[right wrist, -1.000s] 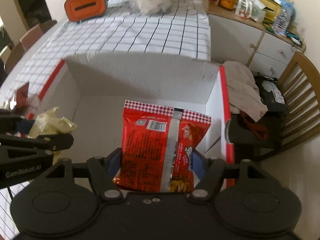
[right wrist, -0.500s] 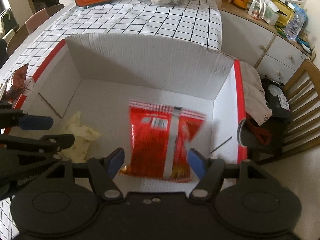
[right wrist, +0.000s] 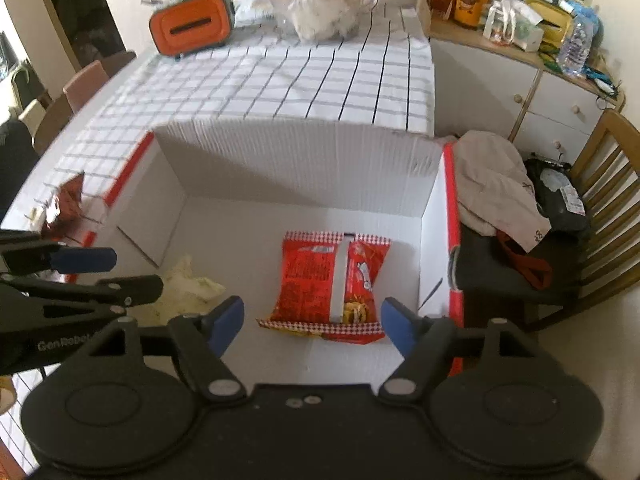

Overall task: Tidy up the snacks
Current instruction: 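Open both tools to drop the pastry packet and chip bag into the box, then move both tools back from the box to the snack pile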

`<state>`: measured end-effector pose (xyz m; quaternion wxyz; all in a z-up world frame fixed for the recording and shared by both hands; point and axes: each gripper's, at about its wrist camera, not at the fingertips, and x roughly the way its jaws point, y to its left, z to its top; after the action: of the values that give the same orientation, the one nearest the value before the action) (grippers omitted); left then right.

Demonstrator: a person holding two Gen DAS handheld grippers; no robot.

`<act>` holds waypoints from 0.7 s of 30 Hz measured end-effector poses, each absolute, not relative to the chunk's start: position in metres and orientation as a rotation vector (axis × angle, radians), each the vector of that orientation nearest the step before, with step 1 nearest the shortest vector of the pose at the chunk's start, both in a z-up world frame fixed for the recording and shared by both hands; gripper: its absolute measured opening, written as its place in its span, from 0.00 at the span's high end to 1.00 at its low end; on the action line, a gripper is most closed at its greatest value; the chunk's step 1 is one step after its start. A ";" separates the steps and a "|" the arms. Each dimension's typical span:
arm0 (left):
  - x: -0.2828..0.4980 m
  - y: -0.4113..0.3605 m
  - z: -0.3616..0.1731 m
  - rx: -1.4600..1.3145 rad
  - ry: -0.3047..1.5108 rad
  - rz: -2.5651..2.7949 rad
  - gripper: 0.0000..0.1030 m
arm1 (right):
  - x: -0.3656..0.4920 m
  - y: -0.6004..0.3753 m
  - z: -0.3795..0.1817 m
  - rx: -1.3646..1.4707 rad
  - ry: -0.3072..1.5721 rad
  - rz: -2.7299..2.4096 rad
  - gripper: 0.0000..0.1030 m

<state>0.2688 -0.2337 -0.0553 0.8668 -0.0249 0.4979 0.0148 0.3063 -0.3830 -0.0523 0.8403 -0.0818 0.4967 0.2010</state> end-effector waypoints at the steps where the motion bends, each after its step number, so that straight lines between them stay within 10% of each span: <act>1: 0.266 -0.232 -0.053 -0.056 1.037 0.029 0.52 | 0.305 -0.383 -0.049 -0.164 1.044 0.426 0.26; 21: 0.198 -0.174 0.001 -0.087 0.869 -0.001 0.27 | 0.238 -0.352 0.014 -0.071 0.892 0.466 0.12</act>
<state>0.1982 -0.1736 0.0006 0.9063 -0.0419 0.4206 -0.0007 0.2383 -0.3519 0.0139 0.8753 -0.0338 0.4275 0.2234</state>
